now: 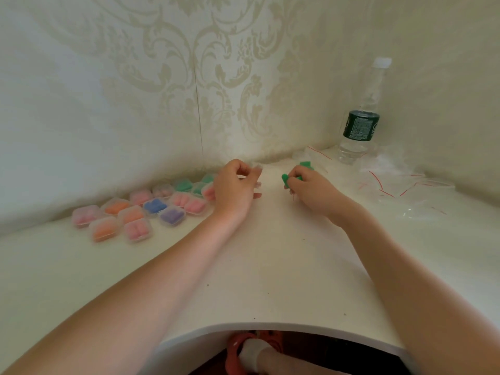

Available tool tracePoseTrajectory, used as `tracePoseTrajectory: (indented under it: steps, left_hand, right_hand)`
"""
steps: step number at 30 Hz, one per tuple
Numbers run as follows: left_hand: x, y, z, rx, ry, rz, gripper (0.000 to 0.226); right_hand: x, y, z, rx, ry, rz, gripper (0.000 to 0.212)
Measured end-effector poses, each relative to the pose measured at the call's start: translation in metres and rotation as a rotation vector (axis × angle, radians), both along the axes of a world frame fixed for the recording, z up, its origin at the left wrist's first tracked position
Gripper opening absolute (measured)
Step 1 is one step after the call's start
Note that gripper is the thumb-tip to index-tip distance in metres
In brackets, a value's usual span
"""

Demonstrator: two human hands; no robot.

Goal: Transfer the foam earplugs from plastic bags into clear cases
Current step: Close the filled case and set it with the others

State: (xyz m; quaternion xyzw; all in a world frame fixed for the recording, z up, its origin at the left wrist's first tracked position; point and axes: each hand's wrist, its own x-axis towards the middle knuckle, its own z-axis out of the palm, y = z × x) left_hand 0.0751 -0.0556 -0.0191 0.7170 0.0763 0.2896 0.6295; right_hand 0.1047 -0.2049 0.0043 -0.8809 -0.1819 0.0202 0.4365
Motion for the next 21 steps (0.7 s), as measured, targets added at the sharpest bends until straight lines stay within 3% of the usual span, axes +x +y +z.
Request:
tracePoseTrajectory:
  steps: [5,10,14,17,21]
  left_hand:
    - [-0.006,0.0,0.004,0.617,-0.097,0.204,0.025]
    - [0.02,-0.012,0.018,0.841,-0.168,0.101,0.015]
    - [0.078,-0.02,0.027,1.046,-0.102,-0.119,0.043]
    - [0.116,-0.032,0.027,1.177,0.062,-0.18,0.042]
    - [0.151,-0.055,0.022,1.189,0.267,-0.296,0.048]
  right_hand:
    - [0.006,-0.006,-0.003,-0.4,-0.085,-0.135,0.022]
    - [0.008,-0.01,-0.007,-0.582,-0.5,-0.309,0.032]
    - [0.013,-0.009,-0.016,-0.556,-0.42,-0.236,0.03]
    - [0.02,-0.012,-0.023,-0.633,-0.326,-0.27,0.035]
    - [0.026,-0.01,-0.025,-0.6,-0.294,-0.329,0.04]
